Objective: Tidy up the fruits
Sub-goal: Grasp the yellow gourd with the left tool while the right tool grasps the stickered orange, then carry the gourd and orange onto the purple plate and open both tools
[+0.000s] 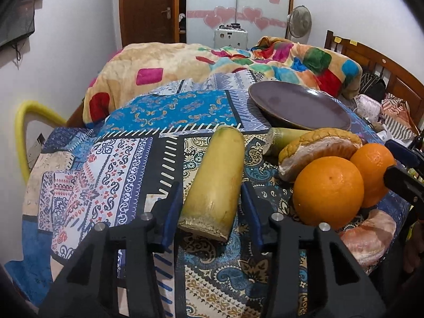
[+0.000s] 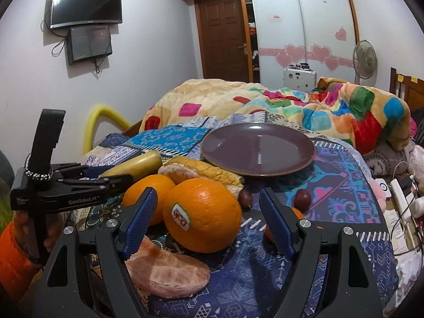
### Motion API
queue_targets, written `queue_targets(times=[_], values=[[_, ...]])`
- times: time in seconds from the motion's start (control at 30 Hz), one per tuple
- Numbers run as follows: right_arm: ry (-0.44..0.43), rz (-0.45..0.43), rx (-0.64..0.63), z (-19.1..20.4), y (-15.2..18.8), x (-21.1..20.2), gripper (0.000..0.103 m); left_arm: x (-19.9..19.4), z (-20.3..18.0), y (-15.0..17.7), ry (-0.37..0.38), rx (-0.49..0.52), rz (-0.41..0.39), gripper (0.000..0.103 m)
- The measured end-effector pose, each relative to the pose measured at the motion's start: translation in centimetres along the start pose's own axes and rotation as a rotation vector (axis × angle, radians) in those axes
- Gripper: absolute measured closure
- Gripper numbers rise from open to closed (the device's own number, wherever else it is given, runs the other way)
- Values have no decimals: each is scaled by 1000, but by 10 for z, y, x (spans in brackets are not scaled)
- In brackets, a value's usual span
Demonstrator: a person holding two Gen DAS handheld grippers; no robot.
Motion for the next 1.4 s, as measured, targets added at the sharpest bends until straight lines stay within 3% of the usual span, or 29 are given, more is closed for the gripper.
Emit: queue_targets(times=[0.2, 0.53, 0.73, 1.03, 1.4], values=[[-10, 35, -18, 4, 4, 7, 38, -13, -8, 11, 6, 16, 4, 63], [-16, 69, -42, 9, 13, 14, 37, -42, -20, 35, -1, 9, 35, 64], [-22, 82, -51, 11, 13, 17, 37, -33, -23, 27, 4, 34, 96, 56], [-49, 95, -26, 7, 12, 16, 39, -4, -18, 8, 4, 48, 178, 56], [-56, 56, 3, -2, -1, 3, 40, 1, -16, 4, -12, 52, 180, 64]])
Point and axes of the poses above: each gripper's, at about its wrist camera, not at the fingertips, and x roughly the way its jaws point, z to its left, y to its underside, the point moved 7 cm from there along x, roughly the way its jaws point, and after that the axes turned 13 degrees about y, right-handed, at the moved point
